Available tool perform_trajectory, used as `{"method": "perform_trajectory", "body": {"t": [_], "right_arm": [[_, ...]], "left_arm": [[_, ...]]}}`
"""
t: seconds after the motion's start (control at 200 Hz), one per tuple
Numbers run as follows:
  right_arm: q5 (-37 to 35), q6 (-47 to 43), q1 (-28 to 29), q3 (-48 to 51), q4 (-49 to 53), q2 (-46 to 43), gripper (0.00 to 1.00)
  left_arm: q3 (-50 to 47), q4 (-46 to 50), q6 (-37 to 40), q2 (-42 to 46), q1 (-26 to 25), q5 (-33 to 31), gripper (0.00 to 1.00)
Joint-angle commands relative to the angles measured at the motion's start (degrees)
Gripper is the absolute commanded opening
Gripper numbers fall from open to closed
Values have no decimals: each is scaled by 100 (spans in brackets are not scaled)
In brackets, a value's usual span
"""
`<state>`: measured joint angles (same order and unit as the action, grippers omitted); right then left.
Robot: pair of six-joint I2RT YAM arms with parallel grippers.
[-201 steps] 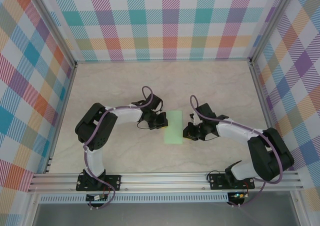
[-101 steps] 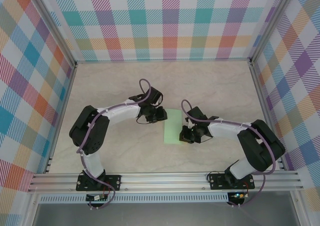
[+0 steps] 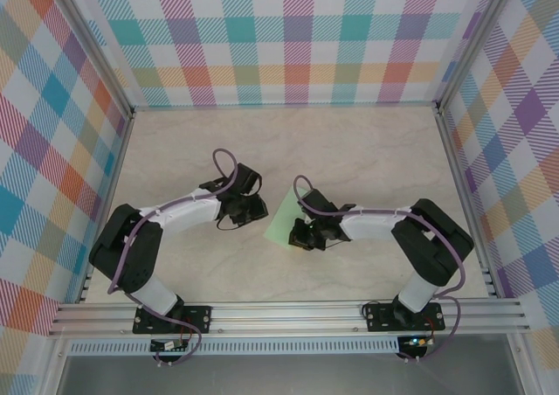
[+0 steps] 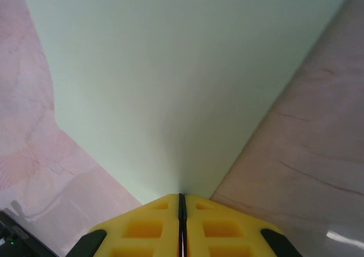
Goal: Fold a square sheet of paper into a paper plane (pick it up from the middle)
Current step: Rotate the square sheet of paper at the center of the table.
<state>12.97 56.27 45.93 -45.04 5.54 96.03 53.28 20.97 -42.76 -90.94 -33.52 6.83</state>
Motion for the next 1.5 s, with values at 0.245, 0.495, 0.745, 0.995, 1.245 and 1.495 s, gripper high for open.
{"method": "perform_trajectory", "body": {"t": [0.245, 0.495, 0.745, 0.995, 1.245, 1.495], "right_arm": [[-799, -815, -219, -1071, 762, -125, 11], [-922, -1261, -752, -1752, 1204, 702, 11], [-959, -985, -1036, -1792, 1387, 1161, 10], [-1300, -400, -1215, -1244, 1590, 829, 10], [-748, -763, -1225, -486, 467, -390, 11], [278, -881, -1225, 314, -315, -859, 6]], "left_arm": [[-587, -314, -114, 890, 82, -96, 25], [-674, -699, -95, 1014, 9, 321, 21], [-583, -847, -68, 881, -269, 612, 20], [-455, -1130, -206, 448, -750, 876, 19], [-315, -1583, -389, -82, -1151, 1116, 16], [-71, -1915, -546, -607, -1436, 1137, 9]]}}
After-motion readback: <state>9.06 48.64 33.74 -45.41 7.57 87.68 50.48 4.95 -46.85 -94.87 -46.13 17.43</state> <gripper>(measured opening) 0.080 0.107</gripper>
